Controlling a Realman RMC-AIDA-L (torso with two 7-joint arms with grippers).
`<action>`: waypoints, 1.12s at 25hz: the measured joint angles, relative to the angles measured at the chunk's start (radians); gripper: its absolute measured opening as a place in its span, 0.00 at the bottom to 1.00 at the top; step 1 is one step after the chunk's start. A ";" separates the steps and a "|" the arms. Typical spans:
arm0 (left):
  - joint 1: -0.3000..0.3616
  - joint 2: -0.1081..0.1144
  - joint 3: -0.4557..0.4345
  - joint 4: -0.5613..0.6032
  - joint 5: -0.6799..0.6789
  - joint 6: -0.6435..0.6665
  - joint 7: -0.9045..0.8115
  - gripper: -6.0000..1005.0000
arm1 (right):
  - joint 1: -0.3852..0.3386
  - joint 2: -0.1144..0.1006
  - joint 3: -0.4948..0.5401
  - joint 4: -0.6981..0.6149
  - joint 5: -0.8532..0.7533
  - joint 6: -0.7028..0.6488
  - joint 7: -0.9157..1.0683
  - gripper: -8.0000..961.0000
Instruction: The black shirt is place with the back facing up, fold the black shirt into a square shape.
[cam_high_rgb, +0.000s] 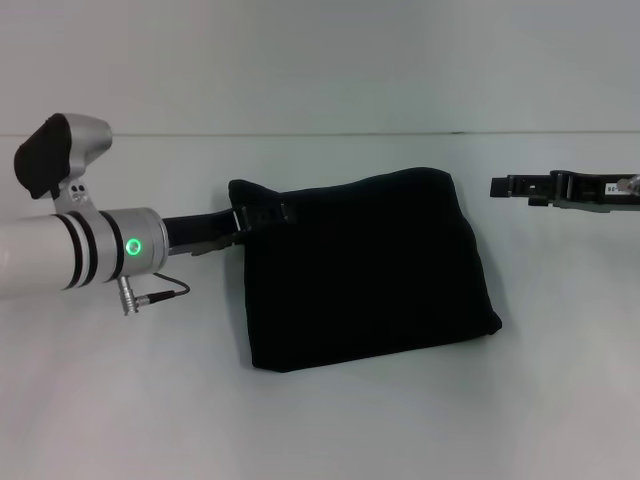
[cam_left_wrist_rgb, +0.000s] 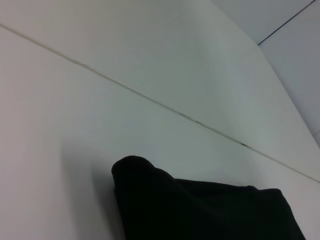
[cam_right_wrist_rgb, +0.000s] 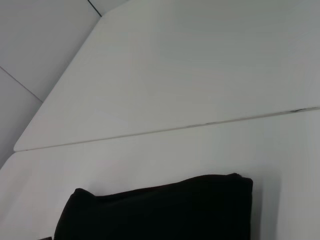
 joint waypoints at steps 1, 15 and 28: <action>-0.001 0.000 0.000 -0.001 0.000 -0.001 0.000 0.93 | 0.000 0.000 0.000 0.000 0.000 0.000 0.000 0.89; -0.001 -0.002 0.015 0.001 -0.001 -0.031 0.037 0.67 | -0.003 0.004 -0.002 0.000 -0.001 0.008 -0.005 0.89; -0.043 0.010 0.027 -0.001 0.000 -0.034 0.037 0.06 | -0.007 0.007 -0.003 0.000 0.000 0.024 -0.010 0.89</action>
